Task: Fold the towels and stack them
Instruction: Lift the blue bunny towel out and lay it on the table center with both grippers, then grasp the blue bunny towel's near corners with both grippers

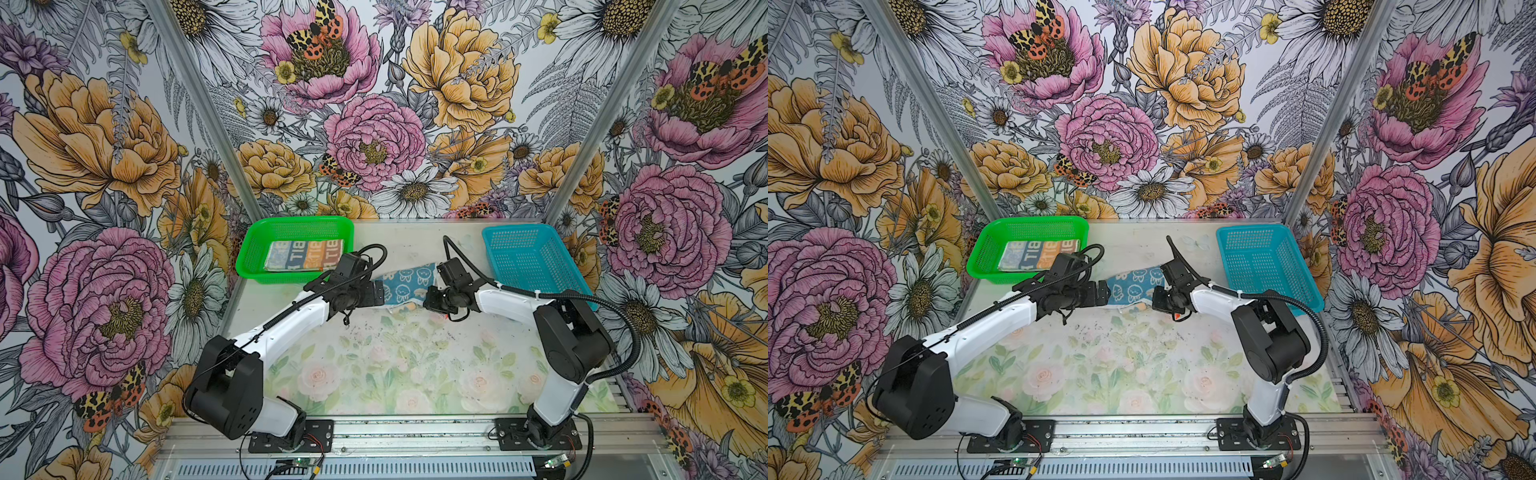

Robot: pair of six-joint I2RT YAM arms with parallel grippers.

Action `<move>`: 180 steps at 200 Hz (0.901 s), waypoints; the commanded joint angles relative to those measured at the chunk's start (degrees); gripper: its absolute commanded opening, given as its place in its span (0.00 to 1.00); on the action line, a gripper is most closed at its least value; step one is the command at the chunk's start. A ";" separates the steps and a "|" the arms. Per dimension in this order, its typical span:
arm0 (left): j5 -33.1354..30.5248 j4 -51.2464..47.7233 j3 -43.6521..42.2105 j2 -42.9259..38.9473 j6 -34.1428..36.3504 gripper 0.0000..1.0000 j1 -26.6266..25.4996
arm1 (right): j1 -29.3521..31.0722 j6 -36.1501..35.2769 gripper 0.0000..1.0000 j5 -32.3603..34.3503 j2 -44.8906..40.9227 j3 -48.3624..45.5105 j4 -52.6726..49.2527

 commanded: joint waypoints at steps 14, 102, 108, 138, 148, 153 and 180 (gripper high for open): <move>4.78 0.75 -0.94 3.78 -1.31 0.99 2.26 | -0.64 -0.68 0.02 -0.14 -2.00 1.02 0.69; 2.61 -3.35 4.67 15.56 1.06 0.86 3.63 | -1.85 -4.93 0.00 -2.63 -6.49 0.51 -1.48; 2.11 -3.38 5.06 15.86 1.06 0.86 3.77 | -1.91 -5.20 0.00 -2.72 -6.60 0.51 -1.62; 0.82 -3.51 6.82 17.60 1.28 0.81 4.52 | -2.46 -6.45 0.00 -3.66 -6.52 0.69 -1.85; 0.56 -3.60 7.43 18.30 1.38 0.78 4.61 | -2.57 -6.96 0.00 -4.11 -6.52 0.90 -1.93; 0.63 -3.62 7.63 18.60 1.34 0.77 4.61 | -2.58 -7.11 0.00 -4.33 -6.52 0.95 -1.97; -0.12 -4.01 8.89 20.63 1.61 0.68 4.47 | -3.23 -7.81 0.00 -5.06 -7.12 1.15 -1.93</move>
